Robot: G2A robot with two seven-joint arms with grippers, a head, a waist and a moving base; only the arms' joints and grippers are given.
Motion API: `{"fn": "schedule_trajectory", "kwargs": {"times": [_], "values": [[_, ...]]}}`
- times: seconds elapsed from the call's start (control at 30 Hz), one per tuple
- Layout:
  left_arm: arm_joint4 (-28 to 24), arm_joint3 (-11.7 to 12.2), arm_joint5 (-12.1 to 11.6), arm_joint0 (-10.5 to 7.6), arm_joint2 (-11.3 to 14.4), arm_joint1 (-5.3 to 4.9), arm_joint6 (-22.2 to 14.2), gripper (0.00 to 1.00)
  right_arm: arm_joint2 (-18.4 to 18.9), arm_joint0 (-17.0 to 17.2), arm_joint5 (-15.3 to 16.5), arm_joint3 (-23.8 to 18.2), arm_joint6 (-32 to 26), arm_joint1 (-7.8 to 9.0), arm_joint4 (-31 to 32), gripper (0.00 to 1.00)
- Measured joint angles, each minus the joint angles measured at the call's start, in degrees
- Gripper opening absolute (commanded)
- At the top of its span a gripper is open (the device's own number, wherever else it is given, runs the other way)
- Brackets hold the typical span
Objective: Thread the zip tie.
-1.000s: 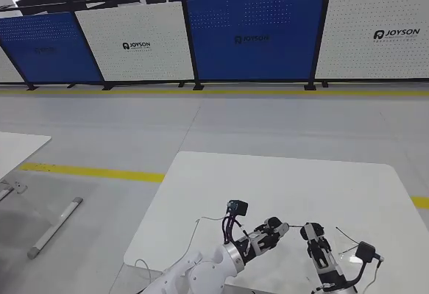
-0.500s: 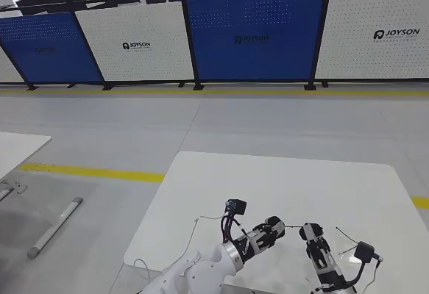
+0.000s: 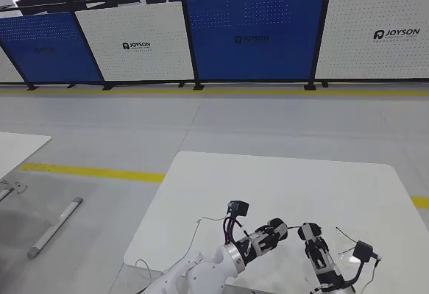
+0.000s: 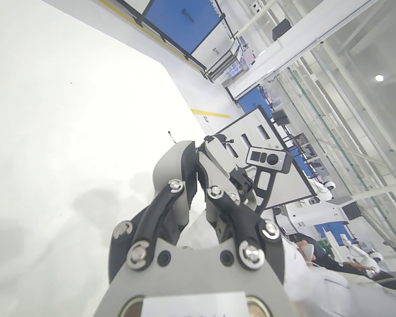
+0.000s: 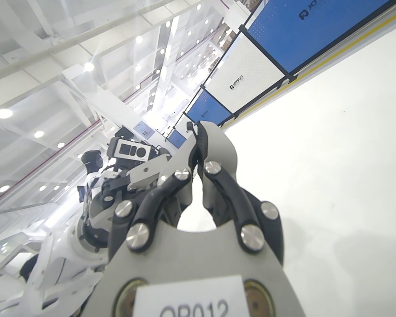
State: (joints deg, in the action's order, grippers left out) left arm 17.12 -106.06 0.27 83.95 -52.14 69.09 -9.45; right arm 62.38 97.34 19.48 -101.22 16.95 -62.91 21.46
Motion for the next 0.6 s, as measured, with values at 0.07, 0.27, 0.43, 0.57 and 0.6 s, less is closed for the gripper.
{"fn": "schedule_trajectory", "kwargs": {"times": [0.07,0.27,0.43,0.57,0.6], "values": [[-0.99,-0.12,0.35,0.08,-0.28,0.08,0.77,0.0,-0.05,-0.04,0.0,-0.22,-0.07,0.07,-0.2,1.0],[-5.3,-0.71,0.98,0.54,-1.91,0.3,3.82,0.0,0.23,0.43,0.0,-1.05,-0.71,0.52,-1.19,1.0],[-6.46,-1.17,0.86,1.04,-3.05,0.28,4.93,0.0,0.81,0.71,0.0,-0.34,-3.67,1.06,-2.99,1.0],[-6.33,-1.19,0.9,1.04,-3.06,0.27,4.98,0.0,0.82,0.71,0.0,-0.3,-3.74,1.07,-3.03,1.0],[-6.33,-1.19,0.9,1.04,-3.06,0.27,4.98,0.0,0.82,0.71,0.0,-0.3,-3.73,1.07,-3.02,1.0]]}}
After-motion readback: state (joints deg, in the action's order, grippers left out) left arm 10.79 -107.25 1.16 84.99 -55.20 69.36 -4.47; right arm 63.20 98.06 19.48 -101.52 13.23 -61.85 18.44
